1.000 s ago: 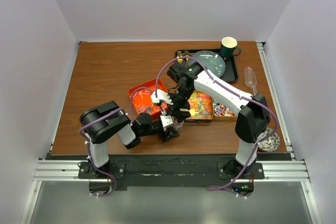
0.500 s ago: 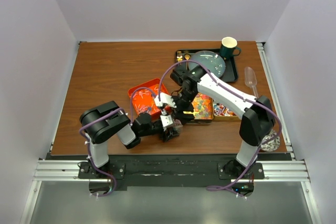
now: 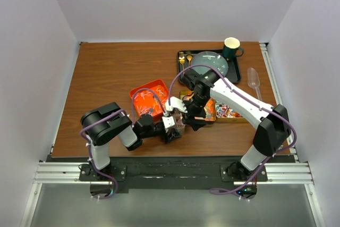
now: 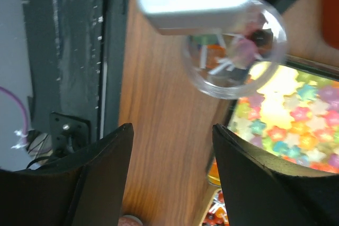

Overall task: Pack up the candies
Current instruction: Screw the bottle lid onto the packing bottle.

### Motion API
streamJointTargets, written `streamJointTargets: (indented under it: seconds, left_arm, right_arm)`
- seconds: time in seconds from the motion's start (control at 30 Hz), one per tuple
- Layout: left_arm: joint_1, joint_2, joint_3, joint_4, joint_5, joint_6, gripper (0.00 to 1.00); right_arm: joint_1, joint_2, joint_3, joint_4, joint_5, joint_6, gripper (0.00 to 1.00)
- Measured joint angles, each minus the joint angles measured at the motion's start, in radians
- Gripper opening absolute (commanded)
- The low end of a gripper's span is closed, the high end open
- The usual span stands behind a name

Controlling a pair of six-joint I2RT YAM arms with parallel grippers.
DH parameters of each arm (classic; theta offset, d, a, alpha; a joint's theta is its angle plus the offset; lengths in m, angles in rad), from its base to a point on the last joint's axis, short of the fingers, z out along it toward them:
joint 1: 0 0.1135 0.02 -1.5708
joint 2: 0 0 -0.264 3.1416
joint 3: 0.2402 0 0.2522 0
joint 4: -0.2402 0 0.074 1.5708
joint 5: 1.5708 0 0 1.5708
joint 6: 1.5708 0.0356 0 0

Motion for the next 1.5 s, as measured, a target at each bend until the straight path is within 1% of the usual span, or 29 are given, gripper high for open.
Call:
streamJointTargets:
  seconds: [0.03,0.07,0.13,0.23,0.37,0.6,0.67,1.07,1.23,1.5]
  left_arm:
    - [0.0,0.0,0.0,0.0,0.0,0.0,0.0]
    - [0.0,0.0,0.0,0.0,0.0,0.0,0.0]
    - [0.0,0.0,0.0,0.0,0.0,0.0,0.0]
    - [0.0,0.0,0.0,0.0,0.0,0.0,0.0]
    - [0.0,0.0,0.0,0.0,0.0,0.0,0.0]
    - [0.0,0.0,0.0,0.0,-0.001,0.001,0.0]
    - [0.0,0.0,0.0,-0.001,-0.002,0.001,0.0]
    - [0.0,0.0,0.0,-0.001,-0.003,0.001,0.0]
    - [0.0,0.0,0.0,-0.001,-0.003,0.001,0.0]
    - [0.0,0.0,0.003,-0.003,-0.004,0.001,0.0]
  right_arm:
    - [-0.006,0.0,0.01,0.01,0.0,0.0,0.69]
    - [-0.011,0.001,0.021,0.022,-0.001,0.0,0.82]
    - [-0.015,0.001,0.039,0.06,-0.004,0.001,0.86]
    - [-0.016,0.0,0.038,0.146,-0.012,-0.008,0.87]
    - [-0.016,0.009,0.04,0.203,-0.044,-0.05,0.87]
    - [-0.016,0.119,0.066,0.182,-0.134,-0.146,0.85]
    - [-0.015,0.13,0.077,0.172,-0.153,-0.167,0.83]
    - [-0.009,0.131,0.078,0.124,-0.188,-0.254,0.81]
    - [-0.008,0.131,0.078,0.091,-0.194,-0.269,0.78]
    - [0.004,0.129,0.043,0.13,-0.193,-0.267,0.76]
